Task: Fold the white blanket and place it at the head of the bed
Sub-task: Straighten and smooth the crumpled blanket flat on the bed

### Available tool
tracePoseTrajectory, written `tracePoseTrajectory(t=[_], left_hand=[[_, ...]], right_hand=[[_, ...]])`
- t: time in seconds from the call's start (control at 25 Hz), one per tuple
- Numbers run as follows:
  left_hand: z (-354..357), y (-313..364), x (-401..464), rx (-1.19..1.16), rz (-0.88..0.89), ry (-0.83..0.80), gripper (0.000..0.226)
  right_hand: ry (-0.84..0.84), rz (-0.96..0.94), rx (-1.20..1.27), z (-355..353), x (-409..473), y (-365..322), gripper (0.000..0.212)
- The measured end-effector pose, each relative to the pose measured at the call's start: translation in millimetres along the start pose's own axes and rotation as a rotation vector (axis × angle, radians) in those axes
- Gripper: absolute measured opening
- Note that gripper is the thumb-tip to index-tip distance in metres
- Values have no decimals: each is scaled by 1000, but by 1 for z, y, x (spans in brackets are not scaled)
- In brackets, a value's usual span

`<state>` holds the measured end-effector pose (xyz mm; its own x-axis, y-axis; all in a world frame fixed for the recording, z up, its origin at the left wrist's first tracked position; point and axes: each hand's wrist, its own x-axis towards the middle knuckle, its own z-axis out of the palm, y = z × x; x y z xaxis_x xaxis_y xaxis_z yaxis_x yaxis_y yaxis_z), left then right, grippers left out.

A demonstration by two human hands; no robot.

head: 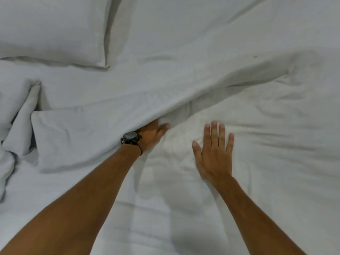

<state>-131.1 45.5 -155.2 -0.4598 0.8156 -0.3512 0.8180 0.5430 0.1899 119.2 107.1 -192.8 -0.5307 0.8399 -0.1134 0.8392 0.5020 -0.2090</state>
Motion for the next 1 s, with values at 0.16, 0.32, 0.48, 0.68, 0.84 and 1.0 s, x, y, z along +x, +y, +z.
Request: tracePoseTrajectory(t=[0.16, 0.32, 0.48, 0.68, 0.84, 1.0], left_hand=[[1, -27, -29, -50, -116, -21, 78], [3, -50, -43, -79, -135, -69, 80], [4, -74, -54, -172, -105, -121, 69], [3, -130, -36, -238, -106, -221, 86], [-12, -183, -16, -223, 39, -202, 89], [-31, -250, -34, -121, 112, -240, 81]], right_hand=[[22, 17, -28, 17, 6, -7, 83], [79, -10, -60, 21, 8, -2, 82], [91, 11, -78, 22, 8, -3, 81], [165, 175, -17, 34, -11, -73, 72], [107, -81, -15, 60, -53, -205, 68], [25, -92, 41, 84, -82, -331, 68]])
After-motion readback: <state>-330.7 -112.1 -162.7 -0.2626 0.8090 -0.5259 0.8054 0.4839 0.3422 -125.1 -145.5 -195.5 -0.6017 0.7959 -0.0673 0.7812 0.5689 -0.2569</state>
